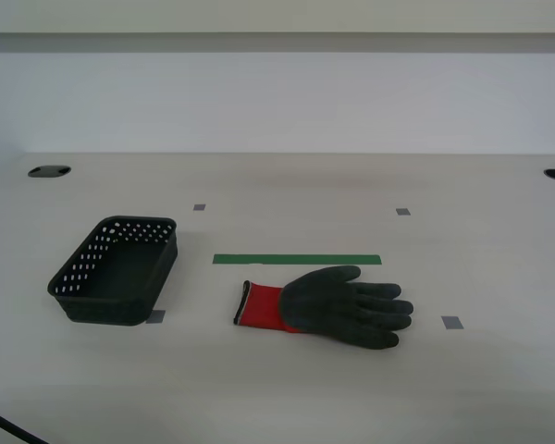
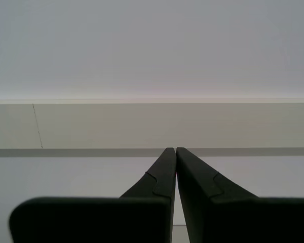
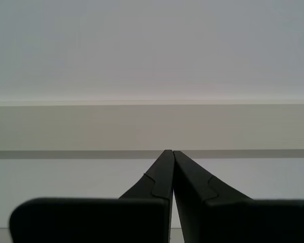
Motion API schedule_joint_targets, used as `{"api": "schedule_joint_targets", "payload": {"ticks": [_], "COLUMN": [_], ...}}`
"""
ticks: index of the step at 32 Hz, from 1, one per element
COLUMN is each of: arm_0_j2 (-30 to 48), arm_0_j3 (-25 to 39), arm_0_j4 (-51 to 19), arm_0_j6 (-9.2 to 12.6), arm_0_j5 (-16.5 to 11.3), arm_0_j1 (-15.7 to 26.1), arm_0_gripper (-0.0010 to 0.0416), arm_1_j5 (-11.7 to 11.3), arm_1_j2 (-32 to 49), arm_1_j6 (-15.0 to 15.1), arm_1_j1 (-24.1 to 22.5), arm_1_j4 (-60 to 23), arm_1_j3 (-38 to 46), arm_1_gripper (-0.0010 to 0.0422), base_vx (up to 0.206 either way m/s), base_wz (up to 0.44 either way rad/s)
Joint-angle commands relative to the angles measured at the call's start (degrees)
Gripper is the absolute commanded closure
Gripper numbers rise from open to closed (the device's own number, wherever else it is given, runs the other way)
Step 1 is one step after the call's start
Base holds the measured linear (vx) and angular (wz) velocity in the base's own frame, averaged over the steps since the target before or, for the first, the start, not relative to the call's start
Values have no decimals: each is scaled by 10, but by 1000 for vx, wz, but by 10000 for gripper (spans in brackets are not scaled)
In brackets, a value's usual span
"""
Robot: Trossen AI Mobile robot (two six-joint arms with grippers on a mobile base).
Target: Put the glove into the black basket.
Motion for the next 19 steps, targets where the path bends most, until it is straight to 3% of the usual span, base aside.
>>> {"api": "schedule_joint_targets", "payload": {"ticks": [1,19], "arm_0_j2": [0,0], "arm_0_j3": [1,1], "arm_0_j4": [2,2], "arm_0_j6": [0,0], "arm_0_j5": [0,0], "arm_0_j1": [0,0], "arm_0_gripper": [405,405], "arm_1_j5": [1,1], "arm_1_j2": [0,0], "arm_1_j6": [-2,-10], "arm_1_j1": [0,0], "arm_1_j4": [2,2], "arm_1_j3": [0,0], "arm_1_gripper": [412,412], "base_vx": [0,0], "base_wz": [0,0]}}
